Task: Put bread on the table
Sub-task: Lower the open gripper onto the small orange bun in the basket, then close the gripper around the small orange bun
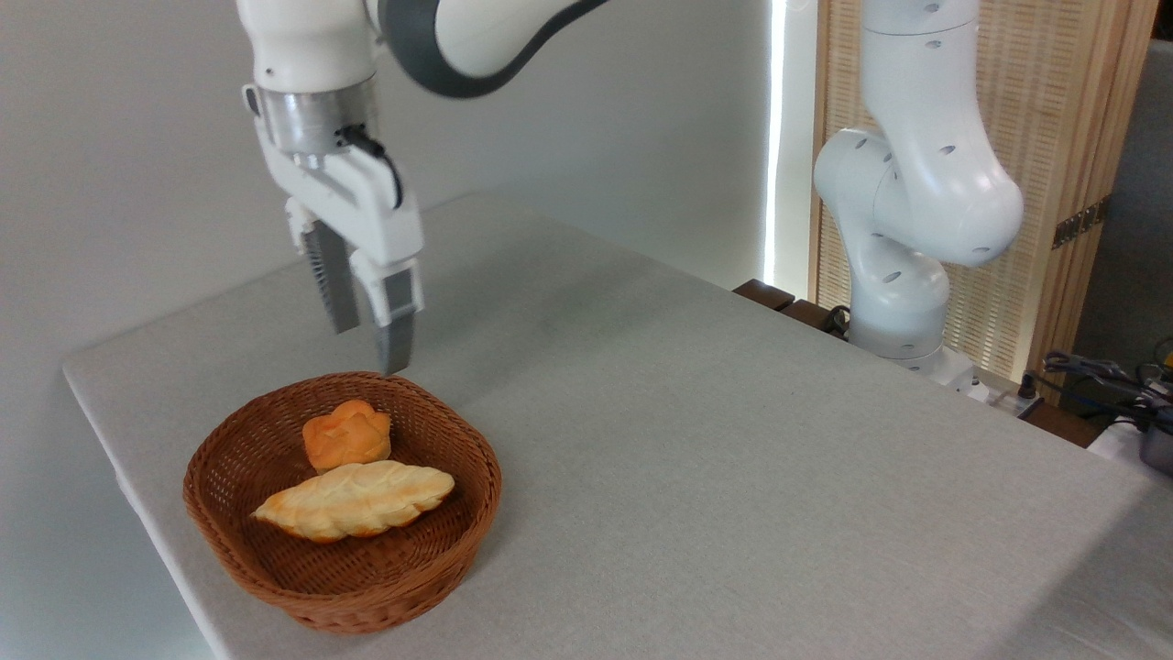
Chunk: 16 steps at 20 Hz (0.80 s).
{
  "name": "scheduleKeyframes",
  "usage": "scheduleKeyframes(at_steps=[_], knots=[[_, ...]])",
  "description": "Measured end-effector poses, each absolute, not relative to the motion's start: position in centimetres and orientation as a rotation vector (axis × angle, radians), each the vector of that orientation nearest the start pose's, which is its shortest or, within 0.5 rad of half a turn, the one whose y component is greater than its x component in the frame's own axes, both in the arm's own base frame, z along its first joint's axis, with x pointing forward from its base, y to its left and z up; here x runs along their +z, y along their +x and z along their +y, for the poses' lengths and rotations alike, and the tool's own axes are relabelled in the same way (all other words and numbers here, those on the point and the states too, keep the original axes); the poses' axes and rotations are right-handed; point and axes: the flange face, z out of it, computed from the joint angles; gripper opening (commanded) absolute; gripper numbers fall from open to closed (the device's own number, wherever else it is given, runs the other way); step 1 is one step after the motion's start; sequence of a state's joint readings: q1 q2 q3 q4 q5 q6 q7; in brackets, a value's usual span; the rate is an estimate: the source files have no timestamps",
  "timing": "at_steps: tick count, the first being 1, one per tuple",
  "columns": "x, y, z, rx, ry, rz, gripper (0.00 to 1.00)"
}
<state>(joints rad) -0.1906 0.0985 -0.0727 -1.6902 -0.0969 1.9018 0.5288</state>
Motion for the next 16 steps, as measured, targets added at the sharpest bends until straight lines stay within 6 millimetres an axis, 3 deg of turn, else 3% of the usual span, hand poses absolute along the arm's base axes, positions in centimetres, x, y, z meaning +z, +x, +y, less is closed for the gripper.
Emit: scheduleKeyframes(at_steps=[8,16], knots=[[48.6,61.1,-17.6,-0.217,-2.991,1.207,1.00],[45.3,61.5,-19.8,-0.171,-2.992,1.258,1.00]])
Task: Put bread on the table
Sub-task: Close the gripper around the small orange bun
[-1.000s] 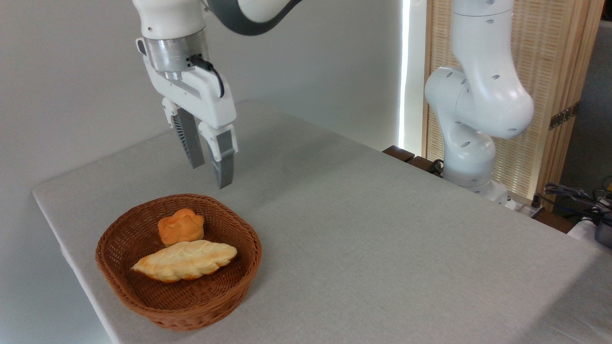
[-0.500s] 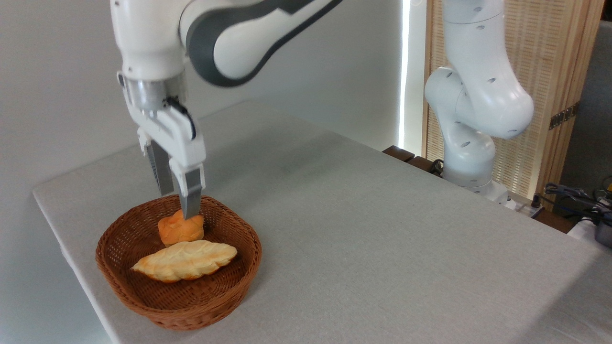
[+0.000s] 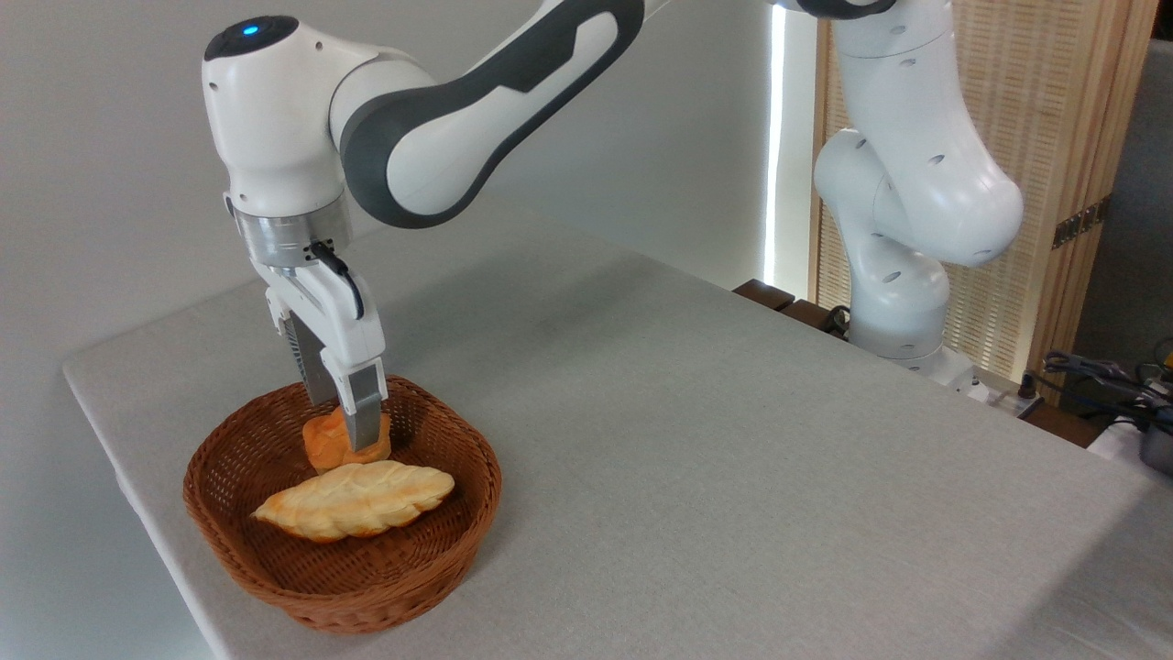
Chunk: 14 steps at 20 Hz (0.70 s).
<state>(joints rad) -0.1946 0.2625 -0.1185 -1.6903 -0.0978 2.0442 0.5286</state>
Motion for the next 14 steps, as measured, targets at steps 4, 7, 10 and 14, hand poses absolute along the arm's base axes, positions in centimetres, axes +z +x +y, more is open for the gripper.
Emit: scheduleKeyframes(at_steps=[4,7,10,14], knots=[[44.5,61.4,-20.7,-0.150,-2.991,1.280,1.00],[43.7,61.4,-21.1,-0.130,-2.992,1.292,1.00],[43.5,61.4,-21.1,-0.122,-2.975,1.297,1.00],[43.4,61.5,-20.9,-0.113,-2.933,1.309,1.00]])
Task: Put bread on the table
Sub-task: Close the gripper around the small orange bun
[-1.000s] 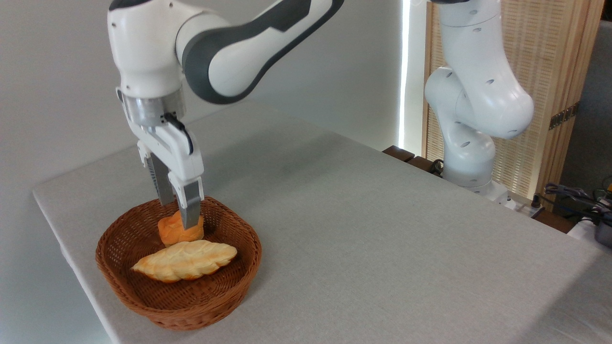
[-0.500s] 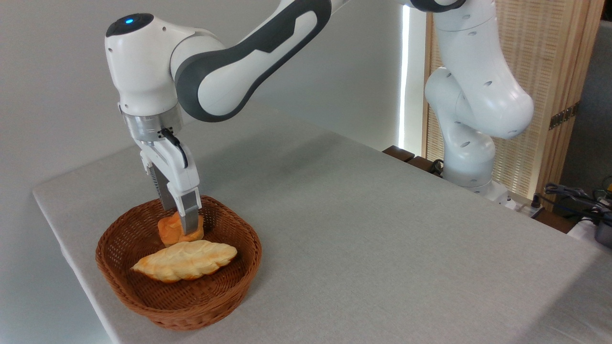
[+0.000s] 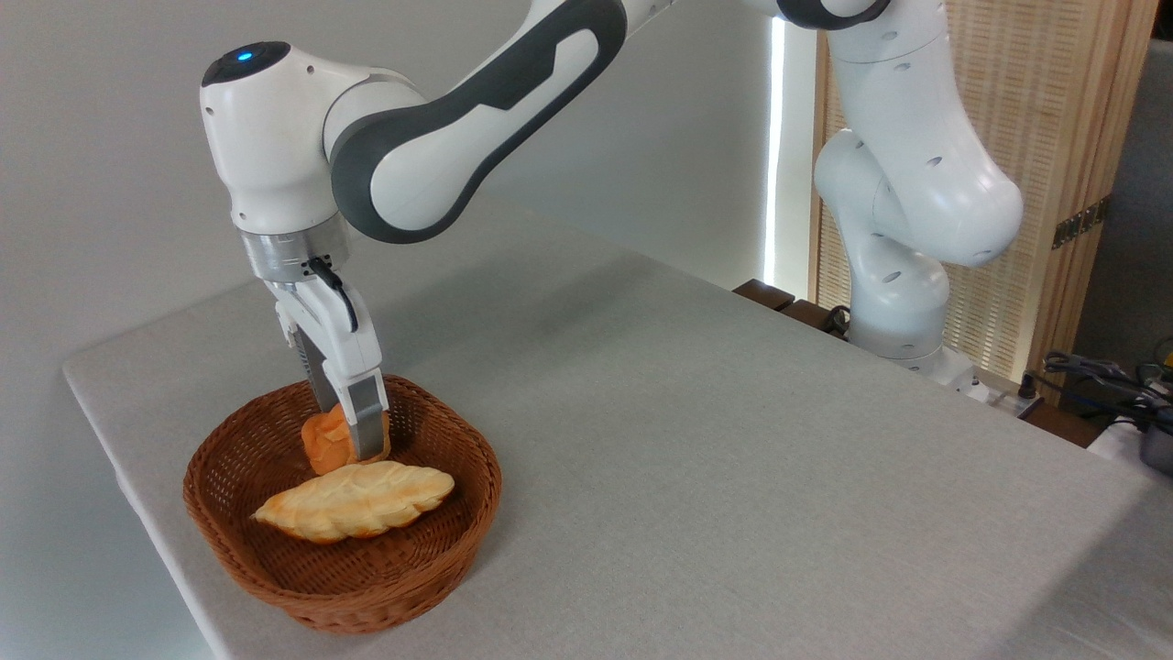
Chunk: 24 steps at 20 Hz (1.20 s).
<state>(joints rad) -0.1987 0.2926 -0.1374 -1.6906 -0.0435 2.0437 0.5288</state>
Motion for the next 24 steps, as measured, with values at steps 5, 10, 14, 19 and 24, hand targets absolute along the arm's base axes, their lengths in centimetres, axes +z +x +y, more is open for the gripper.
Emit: scheduleKeyframes(at_steps=[5,10,14,19,24], knots=[[42.7,61.6,-20.8,-0.089,-2.883,1.324,0.99],[42.1,61.6,-20.9,-0.074,-2.880,1.328,0.52],[42.1,61.6,-20.9,-0.073,-2.880,1.329,0.43],[42.1,61.7,-20.9,-0.073,-2.880,1.328,0.43],[42.2,61.7,-20.8,-0.077,-2.880,1.327,0.43]])
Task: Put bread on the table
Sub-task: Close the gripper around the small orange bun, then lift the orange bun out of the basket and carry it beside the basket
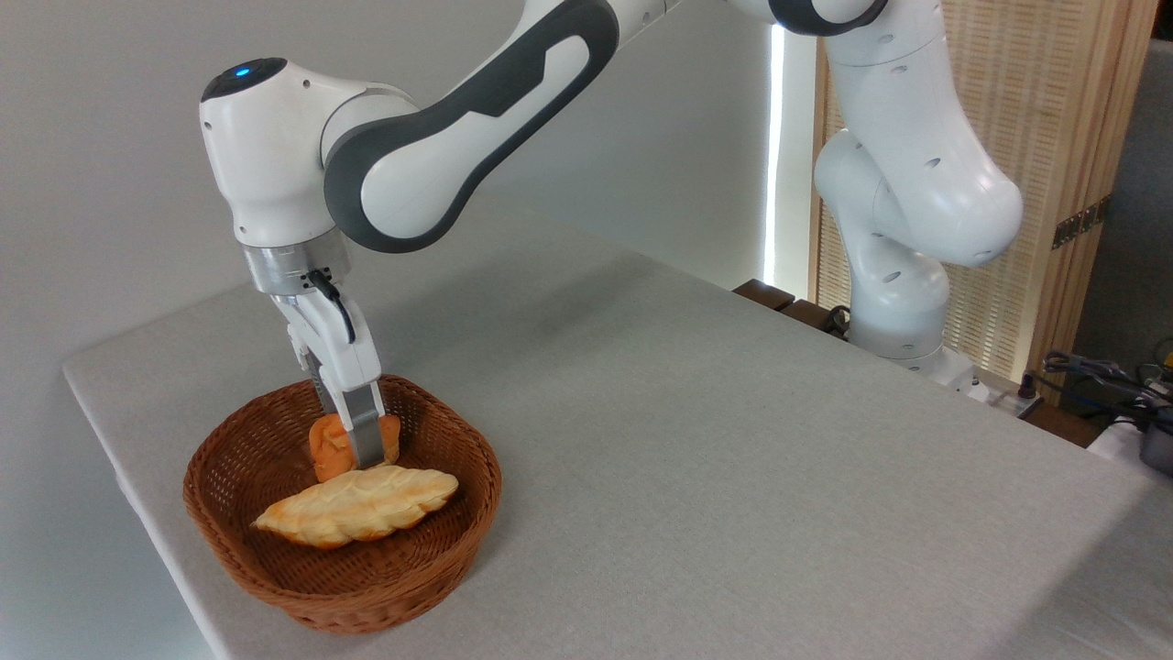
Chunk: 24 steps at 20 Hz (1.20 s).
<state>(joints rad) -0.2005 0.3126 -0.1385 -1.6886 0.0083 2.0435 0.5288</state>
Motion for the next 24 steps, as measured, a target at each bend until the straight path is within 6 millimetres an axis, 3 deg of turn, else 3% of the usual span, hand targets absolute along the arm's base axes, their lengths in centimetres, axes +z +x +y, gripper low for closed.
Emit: scheduleKeyframes(at_steps=[5,11,12,19,24], knots=[[43.6,61.9,-20.5,-0.118,-2.886,1.312,0.43],[49.0,60.9,-20.1,-0.237,-2.924,1.280,0.50],[49.4,60.7,-20.0,-0.237,-2.926,1.276,0.55],[52.6,57.0,-19.2,-0.110,-2.950,1.236,0.62],[52.7,54.0,-18.8,-0.067,-2.939,1.243,0.71]])
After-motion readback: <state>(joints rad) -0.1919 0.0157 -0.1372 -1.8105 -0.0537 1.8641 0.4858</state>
